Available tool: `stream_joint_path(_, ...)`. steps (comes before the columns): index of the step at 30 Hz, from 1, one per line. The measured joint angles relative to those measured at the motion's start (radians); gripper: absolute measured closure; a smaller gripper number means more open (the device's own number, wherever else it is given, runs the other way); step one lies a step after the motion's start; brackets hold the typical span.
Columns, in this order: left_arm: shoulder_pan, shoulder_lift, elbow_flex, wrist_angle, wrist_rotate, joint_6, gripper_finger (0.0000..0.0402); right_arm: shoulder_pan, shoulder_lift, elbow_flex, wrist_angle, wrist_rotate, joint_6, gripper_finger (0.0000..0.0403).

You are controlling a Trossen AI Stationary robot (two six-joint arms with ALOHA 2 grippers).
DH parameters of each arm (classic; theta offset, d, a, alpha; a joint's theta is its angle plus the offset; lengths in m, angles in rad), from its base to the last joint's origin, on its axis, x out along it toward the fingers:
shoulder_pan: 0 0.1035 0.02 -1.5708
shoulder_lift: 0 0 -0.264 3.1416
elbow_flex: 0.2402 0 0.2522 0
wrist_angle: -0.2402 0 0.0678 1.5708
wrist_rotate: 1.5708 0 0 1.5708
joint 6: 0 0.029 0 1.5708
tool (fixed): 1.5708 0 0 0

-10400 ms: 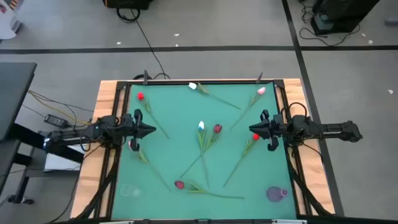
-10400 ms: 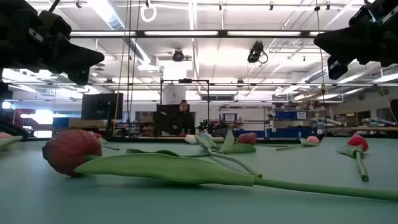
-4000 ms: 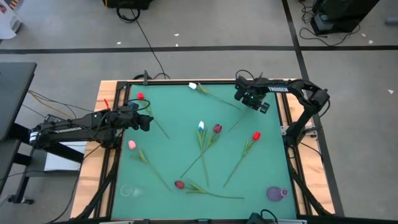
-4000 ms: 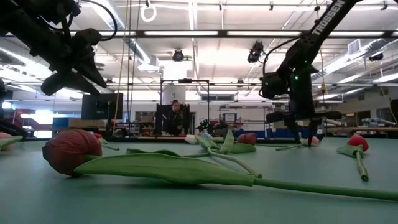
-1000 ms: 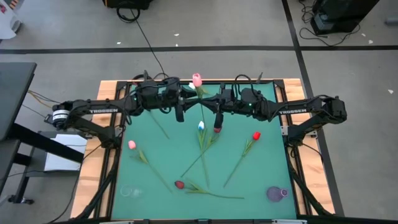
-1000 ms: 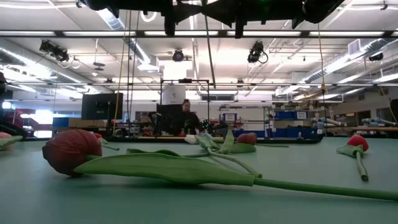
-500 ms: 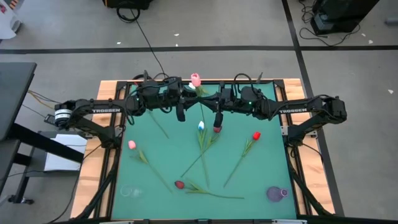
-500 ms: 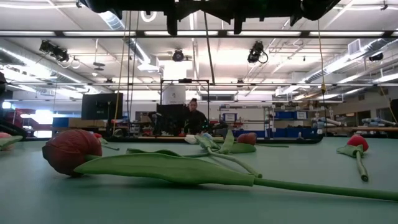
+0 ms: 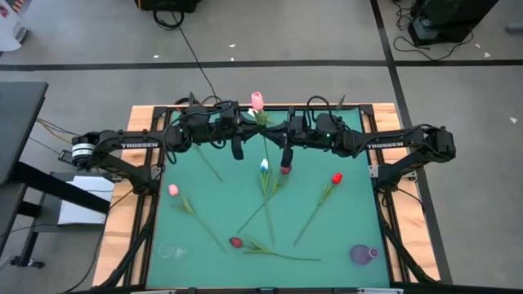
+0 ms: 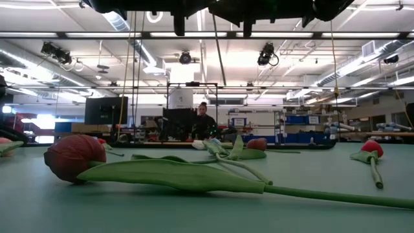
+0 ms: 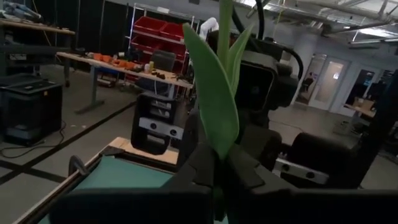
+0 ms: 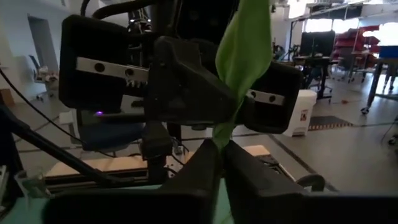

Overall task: Sort flowers into vase by color
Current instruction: Put the top pink flower into the transparent vase

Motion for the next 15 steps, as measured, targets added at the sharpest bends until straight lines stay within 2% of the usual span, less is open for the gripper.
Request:
stream_joint_path(3,0.0,-0.006,0.0,-0.028,-0.001,0.03,0.0393,0.0,-0.022,0.0,-0.048,0.053,-0.006,0.0305)
stream_joint_path(7,0.0,-0.068,-0.001,-0.117,-0.034,0.08,0.0394,-0.017,-0.142,0.0,-0.273,0.112,0.007,0.0249)
stream_joint_path(10,0.0,-0.127,-0.001,-0.213,-0.056,0.126,0.0395,-0.036,-0.261,-0.002,-0.442,0.105,-0.008,0.0239)
stream_joint_path(15,-0.002,-0.216,0.0,-0.27,-0.058,0.175,0.0395,-0.038,-0.489,-0.002,-0.627,0.063,-0.083,0.0256)
